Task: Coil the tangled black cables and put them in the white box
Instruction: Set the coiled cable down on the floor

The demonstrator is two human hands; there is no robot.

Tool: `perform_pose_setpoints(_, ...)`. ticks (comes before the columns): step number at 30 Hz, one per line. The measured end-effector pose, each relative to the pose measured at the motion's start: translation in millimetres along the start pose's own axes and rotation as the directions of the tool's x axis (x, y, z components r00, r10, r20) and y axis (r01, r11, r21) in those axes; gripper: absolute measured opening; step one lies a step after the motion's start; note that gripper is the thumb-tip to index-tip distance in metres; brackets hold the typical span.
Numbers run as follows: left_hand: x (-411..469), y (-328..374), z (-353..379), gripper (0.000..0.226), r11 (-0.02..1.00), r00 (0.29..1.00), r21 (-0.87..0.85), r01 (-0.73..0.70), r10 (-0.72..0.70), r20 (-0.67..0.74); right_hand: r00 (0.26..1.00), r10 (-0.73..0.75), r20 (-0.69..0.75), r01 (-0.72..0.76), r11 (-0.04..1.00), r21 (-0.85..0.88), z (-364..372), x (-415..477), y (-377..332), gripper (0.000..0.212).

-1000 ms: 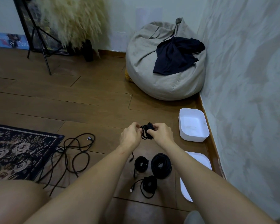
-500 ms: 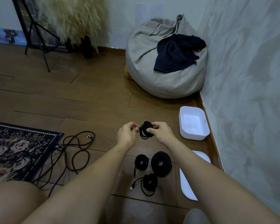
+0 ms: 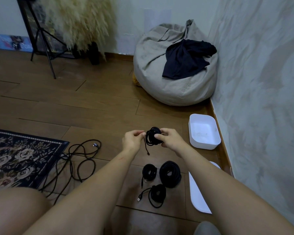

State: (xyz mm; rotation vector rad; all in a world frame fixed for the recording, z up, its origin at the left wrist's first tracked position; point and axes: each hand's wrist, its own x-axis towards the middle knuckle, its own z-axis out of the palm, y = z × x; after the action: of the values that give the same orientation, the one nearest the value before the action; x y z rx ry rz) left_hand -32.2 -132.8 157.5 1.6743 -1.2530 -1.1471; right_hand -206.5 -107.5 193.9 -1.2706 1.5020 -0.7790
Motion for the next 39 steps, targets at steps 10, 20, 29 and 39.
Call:
perform_pose_setpoints(10,-7.7,18.5,-0.7,0.031,0.934,0.963,-0.341,0.103,-0.008,0.268,0.998,-0.068,0.006,0.068,0.997,-0.024,-3.7,-4.1,-8.3,0.013)
perform_pose_setpoints(20,-12.3,31.1,-7.2,0.030,0.946,0.938,-0.306,0.107,0.005,0.346,0.995,-0.082,0.050,0.090,0.981,-0.174,1.5,-1.2,-9.0,0.019)
perform_pose_setpoints(29,-15.2,32.3,-11.5,0.024,0.960,0.928,-0.261,0.101,0.004,0.373,0.991,-0.109,0.082,0.126,0.960,-0.251,3.4,-9.7,-12.1,0.014)
perform_pose_setpoints(39,-14.5,29.4,-5.8,0.052,0.997,0.961,-0.061,-0.047,0.061,0.269,0.982,-0.182,-0.057,0.137,0.879,-0.457,8.6,-10.4,-8.6,0.017)
